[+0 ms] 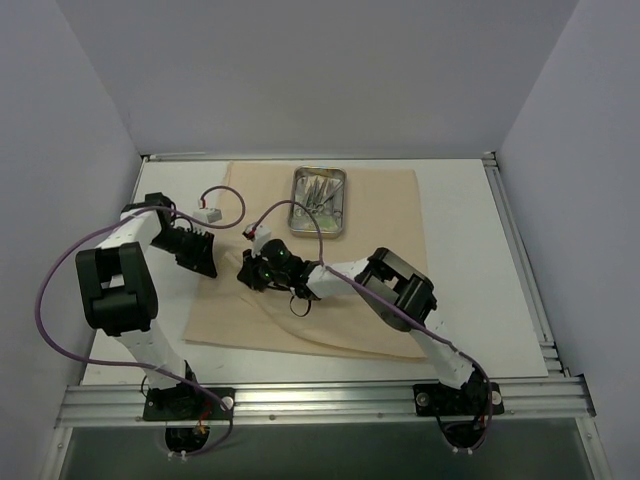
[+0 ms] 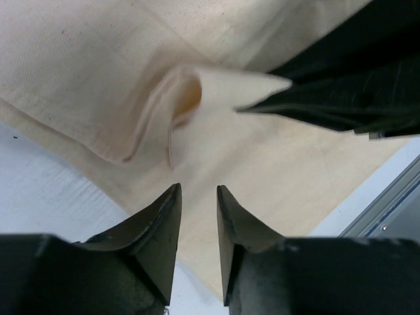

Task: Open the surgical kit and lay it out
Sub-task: Smooth out the surgical kit at the center of the board.

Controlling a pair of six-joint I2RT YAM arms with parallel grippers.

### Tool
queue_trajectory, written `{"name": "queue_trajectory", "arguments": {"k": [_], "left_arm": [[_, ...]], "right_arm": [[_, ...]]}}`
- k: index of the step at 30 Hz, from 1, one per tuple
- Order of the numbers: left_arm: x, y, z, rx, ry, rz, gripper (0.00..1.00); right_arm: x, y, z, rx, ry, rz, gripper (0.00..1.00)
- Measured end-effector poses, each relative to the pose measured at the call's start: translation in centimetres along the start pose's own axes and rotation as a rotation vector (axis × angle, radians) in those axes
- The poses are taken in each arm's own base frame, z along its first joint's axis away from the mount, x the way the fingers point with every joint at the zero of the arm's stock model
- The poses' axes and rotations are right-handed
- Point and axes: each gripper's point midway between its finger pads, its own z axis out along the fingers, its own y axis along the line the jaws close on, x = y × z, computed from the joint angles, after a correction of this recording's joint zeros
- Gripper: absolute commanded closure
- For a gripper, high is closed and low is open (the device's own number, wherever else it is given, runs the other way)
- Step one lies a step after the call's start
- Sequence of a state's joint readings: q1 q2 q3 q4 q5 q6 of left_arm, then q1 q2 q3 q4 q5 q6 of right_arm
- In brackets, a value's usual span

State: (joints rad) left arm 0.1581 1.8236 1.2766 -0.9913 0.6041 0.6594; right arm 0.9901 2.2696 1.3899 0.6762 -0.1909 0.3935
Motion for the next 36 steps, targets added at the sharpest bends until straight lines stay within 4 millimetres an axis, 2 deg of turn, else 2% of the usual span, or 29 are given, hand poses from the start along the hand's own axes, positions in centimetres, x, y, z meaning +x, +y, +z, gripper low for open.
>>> {"name": "queue_trajectory", "arguments": {"k": [2, 6, 10, 14, 19, 27, 36], "left_arm": [[0.0, 0.0, -0.1, -0.004, 0.0, -0.002, 0.6], [0.4, -0.4, -0.6, -0.015, -0.004, 0.006, 0.54], [1.0, -0.7, -0.8, -0.047, 0.007, 0.007, 0.54], [1.0, -0.4, 0.3, -0.071, 0.032, -0.006, 0.55], [0.5, 0.7, 1.8, -0.126, 0.051, -0.017, 0.55], [0.2, 2.6, 2.9, -0.193, 0.052, -0.053, 0.55], [0.0, 1.8, 3.8, -0.161, 0.057, -0.045, 0.62]], "right_arm": [[-0.5, -1.2, -0.1, 0.007, -0.011, 0.038, 0.98], [-1.0, -2.4, -0.1, 0.001, -0.026, 0.088, 0.98], [-0.5, -2.1, 0.2, -0.024, -0.025, 0.113, 0.98], [-0.4, -1.8, 0.2, -0.041, -0.024, 0.122, 0.97], [-0.3, -1.7, 0.1, -0.051, -0.025, 0.127, 0.97], [-0.1, -1.5, 0.1, -0.064, -0.026, 0.132, 0.97], [-0.1, -1.4, 0.1, -0.069, -0.023, 0.132, 0.97]]}}
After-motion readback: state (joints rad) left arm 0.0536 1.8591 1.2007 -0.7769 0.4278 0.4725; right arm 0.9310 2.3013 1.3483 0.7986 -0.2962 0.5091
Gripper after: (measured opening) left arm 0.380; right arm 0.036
